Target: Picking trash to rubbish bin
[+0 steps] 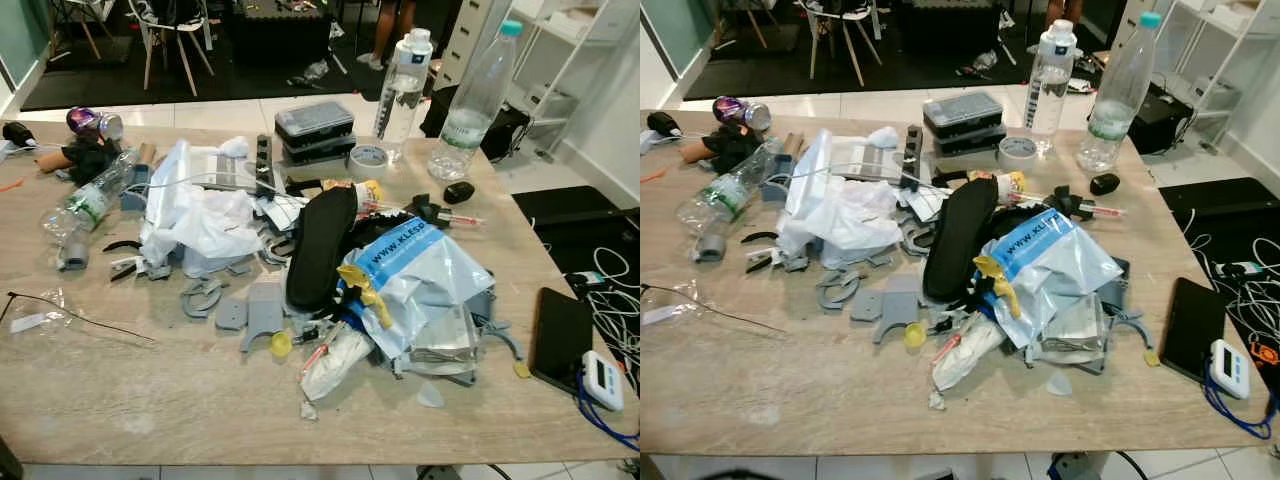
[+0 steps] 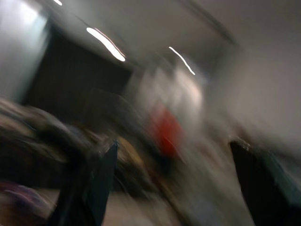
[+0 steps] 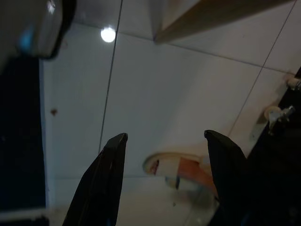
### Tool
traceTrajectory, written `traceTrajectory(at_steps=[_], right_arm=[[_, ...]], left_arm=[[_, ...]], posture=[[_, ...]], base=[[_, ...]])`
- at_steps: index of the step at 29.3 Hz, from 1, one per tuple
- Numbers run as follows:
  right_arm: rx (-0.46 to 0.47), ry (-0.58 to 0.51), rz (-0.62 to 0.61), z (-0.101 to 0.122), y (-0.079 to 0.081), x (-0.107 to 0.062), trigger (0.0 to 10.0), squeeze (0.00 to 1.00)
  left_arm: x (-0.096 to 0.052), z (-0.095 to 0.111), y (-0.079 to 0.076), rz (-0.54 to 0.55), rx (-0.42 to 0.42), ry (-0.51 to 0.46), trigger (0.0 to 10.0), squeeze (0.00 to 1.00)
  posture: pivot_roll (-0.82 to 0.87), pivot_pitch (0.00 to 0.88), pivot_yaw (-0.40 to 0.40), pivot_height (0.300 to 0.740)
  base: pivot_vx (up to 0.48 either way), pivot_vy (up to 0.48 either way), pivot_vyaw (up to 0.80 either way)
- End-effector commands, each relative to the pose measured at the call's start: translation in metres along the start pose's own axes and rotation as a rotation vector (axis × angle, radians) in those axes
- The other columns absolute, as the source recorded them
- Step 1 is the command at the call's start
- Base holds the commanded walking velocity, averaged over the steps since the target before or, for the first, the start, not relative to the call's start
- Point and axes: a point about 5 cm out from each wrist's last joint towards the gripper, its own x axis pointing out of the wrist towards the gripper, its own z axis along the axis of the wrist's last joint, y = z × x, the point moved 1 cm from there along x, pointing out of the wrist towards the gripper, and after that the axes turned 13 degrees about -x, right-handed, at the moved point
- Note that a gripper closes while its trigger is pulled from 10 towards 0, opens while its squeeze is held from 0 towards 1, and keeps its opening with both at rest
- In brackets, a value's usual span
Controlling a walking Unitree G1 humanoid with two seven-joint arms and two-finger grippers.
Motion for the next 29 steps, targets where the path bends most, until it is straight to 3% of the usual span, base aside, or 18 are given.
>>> traceTrajectory(at_steps=[1, 4, 5, 7, 9, 10, 11, 12, 14, 18, 19, 23, 24, 29], right_arm=[[-0.003, 0.009, 0.009, -0.004, 0.001, 0.000, 10.0, 0.00], [0.000, 0.012, 0.009, -0.006, 0.001, 0.000, 10.0, 0.00], [0.000, 0.012, 0.009, -0.006, 0.001, 0.000, 10.0, 0.00], [0.004, 0.012, 0.010, -0.005, 0.000, 0.000, 10.0, 0.00], [0.005, 0.012, 0.010, -0.005, 0.000, 0.000, 10.0, 0.00], [0.005, 0.012, 0.011, -0.004, 0.000, 0.000, 10.0, 0.00], [0.005, 0.012, 0.011, -0.004, 0.000, 0.000, 10.0, 0.00], [0.004, 0.012, 0.012, -0.003, 0.000, 0.000, 10.0, 0.00], [0.003, 0.010, 0.016, -0.002, 0.002, 0.000, 10.0, 0.00], [0.003, 0.008, 0.019, -0.001, 0.004, 0.000, 10.0, 0.00], [0.004, 0.007, 0.021, 0.000, 0.005, 0.000, 10.0, 0.00], [0.009, 0.005, 0.023, 0.001, 0.007, 0.000, 10.0, 0.00], [0.009, 0.005, 0.024, 0.000, 0.007, 0.000, 10.0, 0.00], [0.014, 0.016, 0.027, -0.005, 0.009, -0.001, 10.0, 0.00]], left_arm=[[0.000, -0.049, -0.029, -0.187, -0.088, 0.216, 10.0, 0.00], [-0.013, -0.096, -0.059, -0.352, -0.142, 0.454, 10.0, 0.00], [-0.013, -0.096, -0.059, -0.352, -0.142, 0.454, 10.0, 0.00], [-0.034, -0.141, -0.083, -0.486, -0.157, 0.731, 10.0, 0.00], [-0.038, -0.153, -0.089, -0.516, -0.147, 0.812, 10.0, 0.00], [-0.038, -0.158, -0.091, -0.528, -0.132, 0.837, 10.0, 0.16], [-0.037, -0.160, -0.093, -0.533, -0.122, 0.848, 10.0, 0.16], [-0.037, -0.163, -0.097, -0.552, -0.120, 0.880, 10.0, 1.00], [-0.042, -0.172, -0.104, -0.605, -0.075, 0.967, 10.0, 1.00], [-0.047, -0.186, -0.107, -0.639, 0.036, 1.046, 10.0, 1.00], [-0.049, -0.193, -0.111, -0.668, 0.087, 1.090, 10.0, 1.00], [-0.047, -0.205, -0.110, -0.695, 0.288, 1.111, 10.0, 1.00], [-0.048, -0.209, -0.110, -0.701, 0.308, 1.135, 10.0, 0.00], [-0.050, -0.222, -0.108, -0.664, 0.342, 1.214, 10.0, 0.00]], posture=[[0.07, 0.080, -0.008, 0.740], [0.07, 0.080, -0.008, 0.740], [0.07, 0.080, -0.008, 0.740], [0.06, 0.084, -0.004, 0.740], [0.06, 0.084, -0.004, 0.740], [0.06, 0.089, -0.005, 0.740], [0.06, 0.089, -0.005, 0.740], [0.06, 0.089, -0.005, 0.740], [0.06, 0.091, -0.005, 0.740], [0.06, 0.091, -0.005, 0.740], [0.06, 0.091, -0.005, 0.740], [0.06, 0.091, -0.005, 0.740], [0.06, 0.091, -0.005, 0.740], [0.05, 0.092, 0.006, 0.740]], base=[[0.000, 0.000, 0.00], [0.000, 0.000, 0.00], [0.000, 0.000, 0.00], [0.000, 0.000, 0.00], [0.000, 0.000, 0.00], [0.000, 0.000, 0.00], [0.000, 0.000, 0.00], [0.000, 0.000, 0.00], [0.000, 0.000, 0.00], [0.000, 0.000, 0.00], [0.000, 0.000, 0.00], [0.000, 0.000, 0.00], [0.000, 0.000, 0.00], [0.000, 0.000, 0.00]])
